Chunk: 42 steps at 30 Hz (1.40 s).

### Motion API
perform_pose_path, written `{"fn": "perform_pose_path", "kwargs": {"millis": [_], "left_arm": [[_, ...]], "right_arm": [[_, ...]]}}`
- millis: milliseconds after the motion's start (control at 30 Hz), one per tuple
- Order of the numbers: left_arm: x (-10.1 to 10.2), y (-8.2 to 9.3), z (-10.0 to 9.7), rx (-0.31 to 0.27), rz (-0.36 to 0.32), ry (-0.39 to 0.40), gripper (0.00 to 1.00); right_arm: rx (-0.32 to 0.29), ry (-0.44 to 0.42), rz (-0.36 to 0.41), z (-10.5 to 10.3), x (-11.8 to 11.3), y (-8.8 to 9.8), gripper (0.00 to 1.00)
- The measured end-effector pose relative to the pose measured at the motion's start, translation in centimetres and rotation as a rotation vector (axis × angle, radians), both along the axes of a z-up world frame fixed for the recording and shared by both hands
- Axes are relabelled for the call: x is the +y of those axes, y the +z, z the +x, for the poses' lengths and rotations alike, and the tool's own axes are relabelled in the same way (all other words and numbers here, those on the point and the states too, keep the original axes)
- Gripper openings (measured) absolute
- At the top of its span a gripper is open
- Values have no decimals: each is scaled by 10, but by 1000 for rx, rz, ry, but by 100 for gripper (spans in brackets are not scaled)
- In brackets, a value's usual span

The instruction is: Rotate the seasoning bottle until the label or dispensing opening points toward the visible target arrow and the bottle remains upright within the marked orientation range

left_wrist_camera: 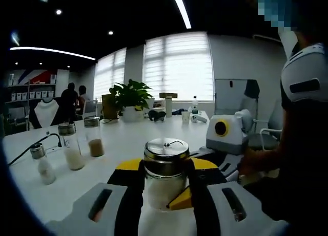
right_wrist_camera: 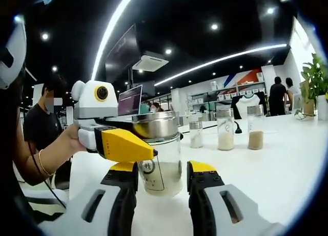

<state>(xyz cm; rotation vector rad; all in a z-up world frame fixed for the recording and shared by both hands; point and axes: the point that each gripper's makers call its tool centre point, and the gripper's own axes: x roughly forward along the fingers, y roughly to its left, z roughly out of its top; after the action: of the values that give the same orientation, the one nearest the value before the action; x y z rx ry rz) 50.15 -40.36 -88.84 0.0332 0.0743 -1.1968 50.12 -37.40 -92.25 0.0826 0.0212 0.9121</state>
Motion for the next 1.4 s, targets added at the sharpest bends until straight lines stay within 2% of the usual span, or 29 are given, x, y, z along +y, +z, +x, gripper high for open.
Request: {"fn": "perform_pose_path", "kwargs": {"millis": [167, 233, 333, 400, 467, 667, 800, 867, 900, 933, 967, 1067, 1133, 1200, 1400], "left_arm": [[-1, -3, 1, 2, 11, 5, 36], [-1, -1, 3, 25, -17, 16, 36], [0, 2, 8, 58, -73, 46, 36], [0, 4, 10, 49, -76, 60, 36], [-1, 7, 10, 4, -58, 82, 36], [1, 10, 15, 2, -67, 157, 37], [7, 14, 21, 54, -114, 254, 37], [8, 16, 21, 40, -115, 286, 37], [9, 18, 23, 3, -104, 311, 37], [10, 18, 23, -11, -99, 320, 37], [8, 18, 23, -8, -94, 351, 37], [5, 20, 21, -15, -95, 379, 37], [5, 18, 22, -24, -69, 410, 37], [5, 14, 21, -58, -11, 452, 38], [2, 8, 18, -76, 34, 515, 42]], "right_arm": [[2, -3, 2, -1, 0, -2, 31], [-11, -19, 0, -1, -1, -1, 31], [16, -45, 40, 3, -2, 3, 31], [6, -60, 48, 5, -2, 5, 30], [-10, -82, 37, 6, -2, 8, 30], [-25, -103, 28, 11, 0, 10, 30], [-59, -141, -1, 13, 0, 14, 30], [-76, -153, -20, 14, 1, 14, 30], [-79, -161, -22, 15, 1, 14, 30], [-79, -163, -22, 15, 1, 14, 30], [-85, -173, -31, 16, 1, 13, 30], [-92, -188, -40, 17, 1, 12, 30], [-99, -196, -49, 17, 1, 11, 30], [-100, -197, -54, 16, 0, 9, 30], [-98, -210, -65, 13, 0, 5, 30]]}}
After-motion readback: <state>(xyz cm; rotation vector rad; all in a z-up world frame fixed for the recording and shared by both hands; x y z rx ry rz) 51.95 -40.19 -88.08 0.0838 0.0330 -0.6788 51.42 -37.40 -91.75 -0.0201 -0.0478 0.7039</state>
